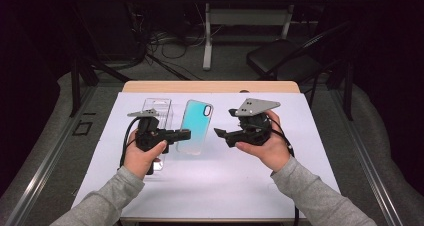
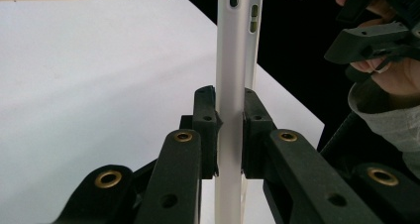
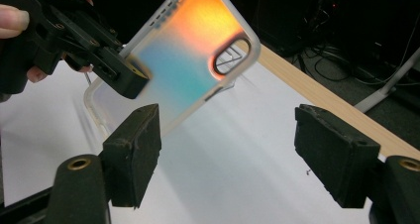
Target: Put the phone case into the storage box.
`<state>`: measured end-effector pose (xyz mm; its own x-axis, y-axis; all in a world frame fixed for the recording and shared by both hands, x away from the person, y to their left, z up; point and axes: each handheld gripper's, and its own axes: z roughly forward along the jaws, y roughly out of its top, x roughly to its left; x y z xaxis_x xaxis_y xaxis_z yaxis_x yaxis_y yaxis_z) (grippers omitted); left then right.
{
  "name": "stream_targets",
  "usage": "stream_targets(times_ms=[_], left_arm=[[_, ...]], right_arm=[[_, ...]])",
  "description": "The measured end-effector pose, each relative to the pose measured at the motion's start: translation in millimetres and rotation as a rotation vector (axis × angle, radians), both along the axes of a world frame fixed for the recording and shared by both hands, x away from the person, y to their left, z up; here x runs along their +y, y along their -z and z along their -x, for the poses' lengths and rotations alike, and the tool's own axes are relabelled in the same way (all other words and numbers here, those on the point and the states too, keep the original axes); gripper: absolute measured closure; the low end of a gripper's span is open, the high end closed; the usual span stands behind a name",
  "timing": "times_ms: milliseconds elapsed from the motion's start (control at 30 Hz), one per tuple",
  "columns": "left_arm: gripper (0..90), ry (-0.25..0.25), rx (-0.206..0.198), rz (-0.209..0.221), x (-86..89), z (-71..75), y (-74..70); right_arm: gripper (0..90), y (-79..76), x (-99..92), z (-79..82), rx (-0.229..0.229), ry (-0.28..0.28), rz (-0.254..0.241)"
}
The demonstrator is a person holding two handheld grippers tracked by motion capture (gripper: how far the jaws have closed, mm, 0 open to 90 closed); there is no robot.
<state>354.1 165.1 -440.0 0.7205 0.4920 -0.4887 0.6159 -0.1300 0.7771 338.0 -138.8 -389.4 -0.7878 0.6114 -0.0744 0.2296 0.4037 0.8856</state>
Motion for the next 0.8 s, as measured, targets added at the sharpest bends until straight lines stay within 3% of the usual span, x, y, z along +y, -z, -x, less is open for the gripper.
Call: stream_targets(times_ms=[200, 300, 500, 800], left_arm=[[81.9, -0.003, -0.015, 0.021, -0.3, 1.8, 3.6], [81.9, -0.01, -0.015, 0.047, -0.5, 3.4, 7.2], [81.9, -0.031, -0.052, 0.11, 3.7, 9.9, 7.6], [81.9, -0.028, -0.096, 0.14, 2.8, 16.2, 3.4]], right_arm=[[25.9, 4.2, -9.8, -1.9, 0.034, 0.02, -0.053], [25.4, 7.9, -14.4, -3.2, 0.056, 0.025, -0.081], [25.3, 15.2, -24.9, -5.3, 0.11, 0.038, -0.152], [26.3, 22.6, -31.6, -5.8, 0.178, 0.016, -0.226]])
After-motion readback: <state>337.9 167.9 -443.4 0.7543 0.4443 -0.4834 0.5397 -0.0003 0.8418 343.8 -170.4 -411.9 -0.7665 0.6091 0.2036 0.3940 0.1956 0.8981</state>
